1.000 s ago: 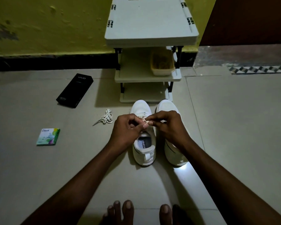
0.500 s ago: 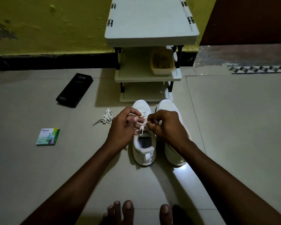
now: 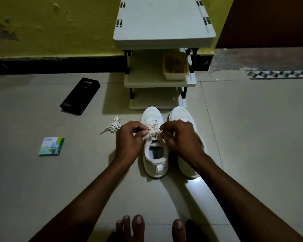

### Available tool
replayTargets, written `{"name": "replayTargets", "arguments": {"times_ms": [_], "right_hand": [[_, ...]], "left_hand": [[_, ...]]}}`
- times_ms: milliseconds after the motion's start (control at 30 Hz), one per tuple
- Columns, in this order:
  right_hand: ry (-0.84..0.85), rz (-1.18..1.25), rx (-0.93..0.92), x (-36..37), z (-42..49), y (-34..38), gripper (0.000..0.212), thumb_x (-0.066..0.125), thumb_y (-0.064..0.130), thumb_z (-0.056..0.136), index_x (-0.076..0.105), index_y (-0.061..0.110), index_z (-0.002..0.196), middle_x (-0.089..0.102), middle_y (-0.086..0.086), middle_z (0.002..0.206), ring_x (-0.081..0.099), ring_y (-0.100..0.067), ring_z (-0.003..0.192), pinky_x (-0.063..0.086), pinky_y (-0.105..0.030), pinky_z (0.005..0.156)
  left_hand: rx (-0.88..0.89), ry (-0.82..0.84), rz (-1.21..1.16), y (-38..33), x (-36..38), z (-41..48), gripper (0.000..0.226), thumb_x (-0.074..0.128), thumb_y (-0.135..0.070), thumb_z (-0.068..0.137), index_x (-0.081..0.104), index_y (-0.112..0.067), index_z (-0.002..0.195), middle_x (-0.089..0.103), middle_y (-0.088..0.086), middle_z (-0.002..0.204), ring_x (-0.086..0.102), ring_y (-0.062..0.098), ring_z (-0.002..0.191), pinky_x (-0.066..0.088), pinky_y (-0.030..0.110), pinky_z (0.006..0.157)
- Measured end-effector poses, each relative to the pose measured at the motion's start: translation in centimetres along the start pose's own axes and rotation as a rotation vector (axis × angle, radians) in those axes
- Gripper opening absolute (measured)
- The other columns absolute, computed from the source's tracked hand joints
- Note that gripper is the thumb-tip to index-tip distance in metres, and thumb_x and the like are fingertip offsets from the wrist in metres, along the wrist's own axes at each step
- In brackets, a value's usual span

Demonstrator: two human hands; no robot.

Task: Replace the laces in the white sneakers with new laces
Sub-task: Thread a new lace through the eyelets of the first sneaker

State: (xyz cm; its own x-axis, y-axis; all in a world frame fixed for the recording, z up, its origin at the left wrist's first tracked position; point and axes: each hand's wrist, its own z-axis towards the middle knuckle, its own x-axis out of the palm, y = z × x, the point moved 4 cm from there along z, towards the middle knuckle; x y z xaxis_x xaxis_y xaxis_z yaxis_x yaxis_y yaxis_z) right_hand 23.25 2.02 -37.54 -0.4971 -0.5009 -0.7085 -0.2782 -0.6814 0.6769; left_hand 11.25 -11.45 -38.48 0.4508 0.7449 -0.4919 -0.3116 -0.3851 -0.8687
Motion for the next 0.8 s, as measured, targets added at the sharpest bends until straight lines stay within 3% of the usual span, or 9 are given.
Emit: {"name": "replayTargets", "arguments": {"times_ms": [100,167,267,333,467,600,700,800], "right_hand": [[0.064,-0.147,0.068,-0.4,-0.3,-0.7,0.011,0.070,0.020,0.084,0.077,0.024,0.092,0.072,0.001,0.085,0.063,-0.019,0.079,0.056,-0.038,0.069],[0.095,-0.206,0.091,-0.6,-0.4,-0.8,0.011,0.069,0.019,0.082,0.077,0.023,0.089,0.071,-0.002,0.083,0.063,-0.023,0.079,0.056,-0.039,0.069],[0.118,-0.263,0.092,-0.7,-0.5,-0.7,0.010,0.070,0.019,0.080,0.077,0.023,0.087,0.070,-0.004,0.084,0.062,-0.025,0.083,0.055,-0.040,0.074],[0.125,-0.296,0.091,-0.7,-0.4,-0.7,0.009,0.069,0.019,0.081,0.076,0.023,0.085,0.070,-0.003,0.083,0.062,-0.024,0.083,0.054,-0.039,0.076],[0.130,-0.316,0.085,-0.6,-0.4,-0.6,0.008,0.068,0.019,0.082,0.076,0.020,0.084,0.070,-0.004,0.082,0.061,-0.025,0.083,0.054,-0.040,0.077],[0.140,-0.302,0.102,-0.6,-0.5,-0.6,0.010,0.067,0.017,0.081,0.076,0.019,0.085,0.071,-0.006,0.084,0.062,-0.027,0.085,0.054,-0.042,0.077],[0.139,-0.253,0.133,-0.6,-0.3,-1.0,0.009,0.067,0.019,0.079,0.075,0.020,0.083,0.069,-0.005,0.082,0.060,-0.025,0.083,0.055,-0.041,0.073],[0.159,-0.247,0.143,-0.4,-0.2,-1.2,0.010,0.066,0.023,0.080,0.075,0.021,0.083,0.068,-0.004,0.083,0.059,-0.025,0.082,0.055,-0.040,0.070]], "left_hand": [[-0.075,-0.037,0.050,1.2,-0.6,-0.4,0.011,0.079,-0.005,0.081,0.077,-0.015,0.078,0.072,-0.010,0.075,0.063,-0.006,0.074,0.041,0.004,0.068],[-0.142,-0.052,0.054,2.2,-0.8,-0.8,0.011,0.081,-0.007,0.080,0.078,-0.017,0.078,0.072,-0.011,0.073,0.064,-0.004,0.071,0.049,0.016,0.072],[-0.300,-0.068,-0.078,3.4,-0.5,-1.1,0.015,0.080,-0.004,0.082,0.077,-0.017,0.076,0.075,-0.002,0.074,0.072,0.016,0.076,0.060,0.034,0.073],[-0.373,-0.081,-0.139,3.8,-0.3,-1.2,0.018,0.076,0.000,0.084,0.076,-0.016,0.075,0.075,0.006,0.076,0.073,0.025,0.076,0.062,0.034,0.066],[-0.393,-0.091,-0.180,4.4,-0.1,-1.4,0.017,0.072,0.003,0.087,0.075,-0.010,0.078,0.074,0.012,0.078,0.071,0.025,0.073,0.062,0.033,0.062],[-0.304,-0.076,-0.151,4.0,0.0,-1.5,0.018,0.070,0.005,0.088,0.072,-0.010,0.079,0.073,0.008,0.079,0.072,0.026,0.077,0.063,0.037,0.060],[-0.308,-0.036,-0.264,3.5,0.0,-1.7,0.012,0.065,0.005,0.091,0.069,-0.004,0.084,0.074,0.002,0.072,0.073,0.024,0.071,0.059,0.040,0.060],[-0.327,-0.004,-0.373,3.5,-0.1,-1.8,0.007,0.061,0.006,0.094,0.066,0.002,0.091,0.073,0.006,0.073,0.071,0.020,0.068,0.057,0.034,0.058]]}}
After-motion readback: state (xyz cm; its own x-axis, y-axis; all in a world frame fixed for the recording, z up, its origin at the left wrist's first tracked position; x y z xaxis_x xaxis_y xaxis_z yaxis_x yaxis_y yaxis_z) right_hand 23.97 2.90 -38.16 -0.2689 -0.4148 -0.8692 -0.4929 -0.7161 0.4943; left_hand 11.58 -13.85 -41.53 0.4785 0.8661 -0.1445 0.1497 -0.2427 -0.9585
